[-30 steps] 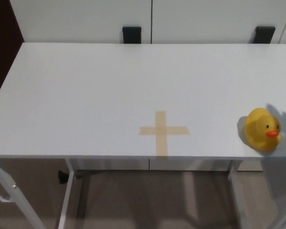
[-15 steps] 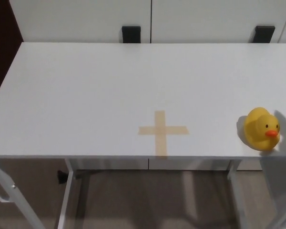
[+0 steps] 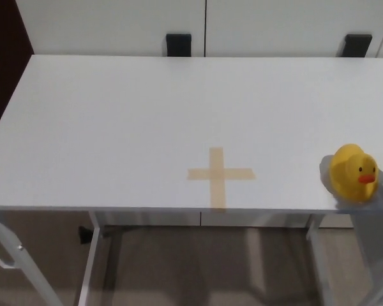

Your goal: The robot uses its right hand to push the yellow duck toy to the center of the white desk.

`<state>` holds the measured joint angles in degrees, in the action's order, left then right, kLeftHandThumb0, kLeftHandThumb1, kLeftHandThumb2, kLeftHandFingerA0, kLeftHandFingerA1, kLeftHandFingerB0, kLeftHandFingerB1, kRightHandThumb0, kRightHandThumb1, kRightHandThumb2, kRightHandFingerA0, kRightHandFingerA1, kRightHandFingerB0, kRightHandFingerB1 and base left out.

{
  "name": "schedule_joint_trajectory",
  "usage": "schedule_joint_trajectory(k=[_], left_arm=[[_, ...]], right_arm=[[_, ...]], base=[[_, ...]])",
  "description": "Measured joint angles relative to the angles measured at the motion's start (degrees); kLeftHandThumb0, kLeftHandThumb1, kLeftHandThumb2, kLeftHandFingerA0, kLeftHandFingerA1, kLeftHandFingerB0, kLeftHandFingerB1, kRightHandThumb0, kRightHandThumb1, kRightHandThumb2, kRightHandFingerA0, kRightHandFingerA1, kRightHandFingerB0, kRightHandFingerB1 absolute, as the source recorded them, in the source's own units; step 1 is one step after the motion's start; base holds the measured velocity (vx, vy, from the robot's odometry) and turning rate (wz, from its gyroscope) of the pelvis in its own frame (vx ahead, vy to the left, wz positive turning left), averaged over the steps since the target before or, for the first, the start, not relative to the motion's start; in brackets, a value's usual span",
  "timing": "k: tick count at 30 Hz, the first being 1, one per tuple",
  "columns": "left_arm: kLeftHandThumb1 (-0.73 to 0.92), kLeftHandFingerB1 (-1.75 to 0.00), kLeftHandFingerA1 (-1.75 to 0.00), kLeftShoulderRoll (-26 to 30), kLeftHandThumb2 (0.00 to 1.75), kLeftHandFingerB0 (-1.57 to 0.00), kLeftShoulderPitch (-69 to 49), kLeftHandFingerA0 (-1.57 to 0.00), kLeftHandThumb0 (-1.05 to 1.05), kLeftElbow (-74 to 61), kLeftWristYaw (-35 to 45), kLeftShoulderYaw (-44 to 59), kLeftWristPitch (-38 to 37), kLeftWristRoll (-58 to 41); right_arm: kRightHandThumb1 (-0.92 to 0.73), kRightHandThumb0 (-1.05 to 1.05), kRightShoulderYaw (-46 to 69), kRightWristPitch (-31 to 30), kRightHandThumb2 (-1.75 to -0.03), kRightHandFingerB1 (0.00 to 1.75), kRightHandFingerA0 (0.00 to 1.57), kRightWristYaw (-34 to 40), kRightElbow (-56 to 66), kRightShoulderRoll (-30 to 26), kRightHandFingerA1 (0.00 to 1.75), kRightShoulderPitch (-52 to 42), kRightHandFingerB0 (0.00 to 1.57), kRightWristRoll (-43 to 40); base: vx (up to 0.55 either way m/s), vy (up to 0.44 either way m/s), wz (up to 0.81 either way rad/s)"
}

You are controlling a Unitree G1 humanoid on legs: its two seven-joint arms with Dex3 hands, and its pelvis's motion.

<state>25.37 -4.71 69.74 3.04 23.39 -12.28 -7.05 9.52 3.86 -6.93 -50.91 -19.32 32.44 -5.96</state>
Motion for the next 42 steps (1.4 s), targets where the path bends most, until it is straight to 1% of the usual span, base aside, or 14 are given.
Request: schedule_joint_trajectory(k=[1,2,4,5,9,10,13,14,25,26,28,29,40,42], left_arm=[[0.33,-1.18,-1.31,-0.01,0.82,-1.10,-0.04,-1.11,-0.01,0.01,-0.01,-0.21,0.00,0.02],[0.30,-1.19,-1.32,-0.01,1.18,-1.15,-0.03,-1.20,0.11,0.01,-0.01,-0.30,0.00,0.04],[0.30,-1.19,-1.32,-0.02,1.18,-1.15,0.01,-1.20,0.11,0.01,-0.05,-0.48,0.00,0.04],[0.28,-1.20,-1.34,-0.02,1.26,-1.10,0.01,-1.15,0.17,0.01,-0.06,-0.49,0.00,0.04],[0.36,-1.19,-1.31,-0.17,1.10,-1.10,0.12,-1.17,0.09,0.02,-0.21,-0.59,0.00,0.04],[0.31,-1.19,-1.34,-0.19,0.84,-1.11,0.15,-1.16,-0.04,0.02,-0.23,-0.65,0.00,0.04],[0.31,-1.19,-1.34,-0.26,0.84,-1.11,0.26,-1.16,-0.04,0.02,-0.31,-0.79,0.00,0.04],[0.33,-1.19,-1.29,-0.28,1.18,-1.16,0.33,-1.22,0.06,0.03,-0.30,-0.82,0.00,0.04],[0.33,-1.18,-1.30,-0.34,1.20,-1.15,0.94,-1.19,0.11,0.19,-0.41,-1.87,0.00,0.09],[0.35,-1.20,-1.29,-0.35,1.19,-1.16,1.01,-1.21,0.05,0.20,-0.40,-2.03,0.00,0.09],[0.35,-1.20,-1.29,-0.37,1.19,-1.16,1.12,-1.21,0.05,0.27,-0.40,-2.17,0.00,0.09],[0.33,-1.21,-1.31,-0.37,1.17,-1.15,1.12,-1.22,0.04,0.27,-0.40,-2.17,0.00,0.09],[0.31,-1.21,-1.32,-0.43,1.11,-1.12,0.84,-1.16,0.07,0.48,-0.55,-2.42,0.00,0.09],[0.30,-1.21,-1.32,-0.50,1.25,-1.17,0.84,-1.20,0.10,0.43,-0.61,-2.53,0.00,0.09]], right_arm=[[-0.88,-0.83,0.08,0.01,-0.72,0.40,0.35,-0.36,-0.64,0.72,0.47,0.20,0.27,-0.07],[-0.92,-0.82,0.10,0.02,-0.72,0.39,0.32,-0.53,-0.93,1.02,0.46,0.30,0.24,-0.10],[-0.92,-0.82,0.19,0.01,-0.72,0.39,0.32,-0.82,-1.73,1.63,0.46,0.59,0.24,-0.13],[-0.72,-0.74,0.21,0.01,-1.16,0.47,0.36,-0.83,-1.82,1.67,0.60,0.64,0.13,-0.13],[-0.74,-0.74,0.42,-0.03,-1.17,0.47,0.36,-0.89,-3.40,2.78,0.60,1.44,0.13,-0.14],[-0.73,-0.72,0.44,-0.04,-1.17,0.48,0.37,-0.87,-3.59,2.95,0.60,1.44,0.15,-0.13],[-0.73,-0.72,0.41,-0.09,-1.17,0.48,0.37,-0.82,-4.18,3.54,0.60,1.44,0.15,-0.08],[-0.92,-0.81,0.37,-0.11,-0.75,0.39,0.39,-0.75,-4.52,3.77,0.43,1.44,0.33,-0.02],[-0.92,-0.80,-1.85,-0.23,-0.72,0.40,0.36,0.40,-3.14,7.45,0.44,1.86,0.29,1.03],[-0.78,-0.73,-2.09,-0.23,-1.18,0.47,0.36,0.39,-2.94,7.89,0.58,1.96,0.16,1.05],[-0.78,-0.73,-2.65,-0.25,-1.18,0.47,0.36,0.36,-2.59,8.95,0.58,2.17,0.16,1.17],[-0.92,-0.80,-2.65,-0.25,-0.72,0.40,0.36,0.36,-2.59,8.95,0.45,2.17,0.29,1.17],[-0.92,-0.79,-4.09,-0.27,-0.72,0.41,0.36,1.45,-1.06,13.78,0.45,2.24,0.32,1.26],[-0.92,-0.82,-4.03,-0.27,-0.72,0.40,0.41,2.12,-0.83,14.83,0.46,2.24,0.35,1.24]], base=[[0.00,0.000,0.00],[0.00,0.000,0.00],[0.00,0.000,0.00],[0.00,0.000,0.00],[0.00,0.000,0.00],[0.00,0.000,0.00],[0.00,0.000,0.00],[0.00,0.000,0.00],[0.00,0.000,0.00],[0.00,0.000,0.00],[0.00,0.000,0.00],[0.00,0.000,0.00],[0.00,0.000,0.00],[0.00,0.000,0.00]])
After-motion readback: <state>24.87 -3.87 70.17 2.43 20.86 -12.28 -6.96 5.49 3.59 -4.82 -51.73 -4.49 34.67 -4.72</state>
